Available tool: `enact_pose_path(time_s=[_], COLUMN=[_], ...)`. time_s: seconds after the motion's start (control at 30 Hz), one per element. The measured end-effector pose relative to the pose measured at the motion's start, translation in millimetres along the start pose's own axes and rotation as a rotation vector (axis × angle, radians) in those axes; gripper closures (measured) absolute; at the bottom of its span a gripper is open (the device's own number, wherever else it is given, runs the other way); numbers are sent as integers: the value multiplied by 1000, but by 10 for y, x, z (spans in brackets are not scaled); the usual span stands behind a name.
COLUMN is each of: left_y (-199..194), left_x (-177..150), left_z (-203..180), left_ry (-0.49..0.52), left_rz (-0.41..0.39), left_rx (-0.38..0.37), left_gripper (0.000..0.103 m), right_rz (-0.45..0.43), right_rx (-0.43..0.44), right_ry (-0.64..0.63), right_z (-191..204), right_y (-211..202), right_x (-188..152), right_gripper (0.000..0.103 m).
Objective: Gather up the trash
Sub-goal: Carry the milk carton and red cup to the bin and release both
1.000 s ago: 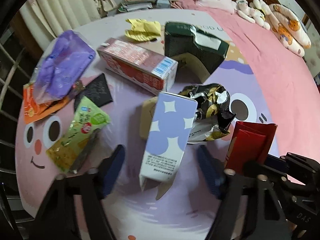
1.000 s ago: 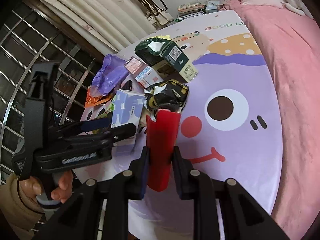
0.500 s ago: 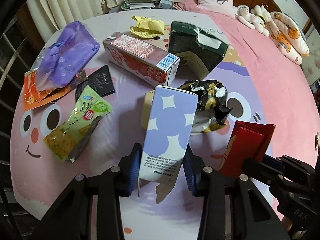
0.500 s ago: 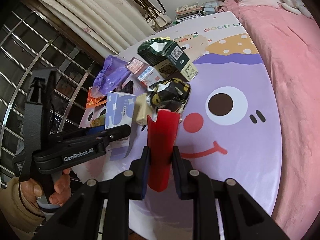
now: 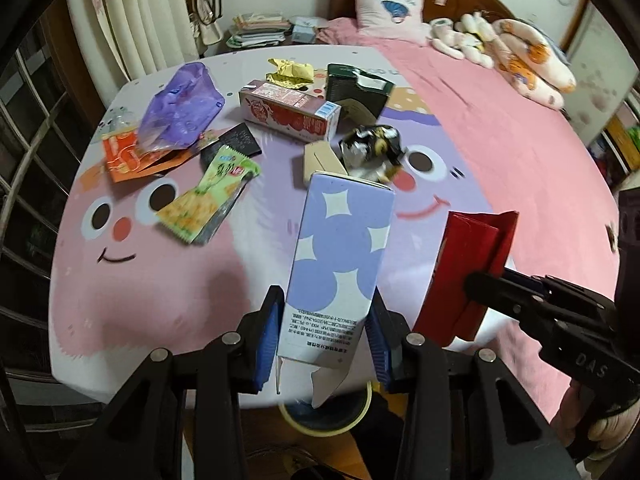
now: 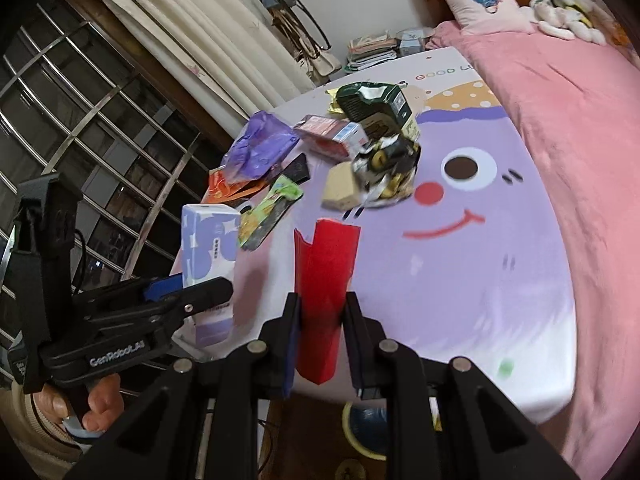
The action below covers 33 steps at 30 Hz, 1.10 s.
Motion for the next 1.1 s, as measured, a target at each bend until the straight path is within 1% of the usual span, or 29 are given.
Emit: enact_pose_path(time_s=[0.13, 0.23, 0.43, 0.57, 0.73, 0.87, 1.1], left_y=[-325, -451, -534, -456, -149, 279, 1197], left_x=[-352, -623, -1227, -1587, -1967, -2251, -2713], left_z=[112, 174, 235, 222, 209, 204, 203], left_ry=[38, 62, 121, 140, 117, 92, 80], left_rz=[-12, -1, 79, 146, 241, 305, 338], left_rx=[-29, -51, -90, -96, -100, -98, -77], left_gripper=[65, 64, 64, 64, 64, 64, 64], right_rz=[-17, -10, 36, 99, 200, 251, 306], right_rx=[-33, -60, -109, -137, -188, -217, -244], right_ry=[27, 35, 73, 109, 156, 179, 207], right_z=[240, 417, 570, 560, 375, 104, -484], right_y=[-181, -274, -305, -248, -10, 308, 1038], right_x=[-386, -745, -1388, -1765, -2178, -2473, -2944], right_gripper=[82, 82, 82, 82, 82, 82, 78])
Point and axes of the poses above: each gripper's, at about its wrist camera, not at the fingertips, and y roughly the way its jaws point, z to its left, x to its top, the point moved 1 cm from there along y, roughly the way its jaws point, and after that the axes turned 8 degrees about -z, right-handed, at the moved point
